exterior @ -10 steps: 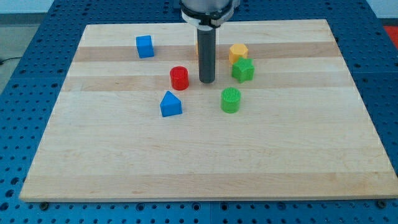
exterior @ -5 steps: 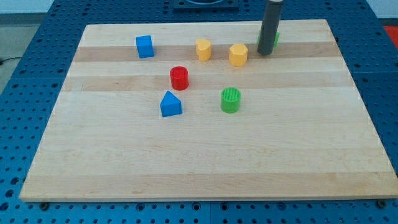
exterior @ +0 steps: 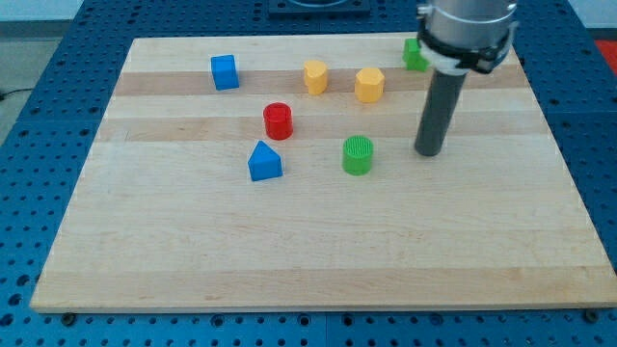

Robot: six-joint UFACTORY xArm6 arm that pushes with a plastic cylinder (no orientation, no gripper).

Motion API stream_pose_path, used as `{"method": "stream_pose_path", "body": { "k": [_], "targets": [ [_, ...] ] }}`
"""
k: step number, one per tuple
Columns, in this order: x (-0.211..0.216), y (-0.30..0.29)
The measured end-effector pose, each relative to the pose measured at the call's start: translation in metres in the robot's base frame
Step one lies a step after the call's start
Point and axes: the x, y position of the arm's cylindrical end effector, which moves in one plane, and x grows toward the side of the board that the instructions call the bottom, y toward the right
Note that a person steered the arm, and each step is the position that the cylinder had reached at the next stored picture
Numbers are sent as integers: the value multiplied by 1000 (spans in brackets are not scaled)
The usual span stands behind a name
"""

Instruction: Move the green blocks towards the top

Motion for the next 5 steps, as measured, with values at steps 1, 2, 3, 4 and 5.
{"method": "stream_pose_path", "body": {
  "k": [1,2,3,4,5],
  "targets": [
    [14,-26],
    [14,-65],
    [14,-87],
    [14,-87],
    [15,-87]
  ]
}}
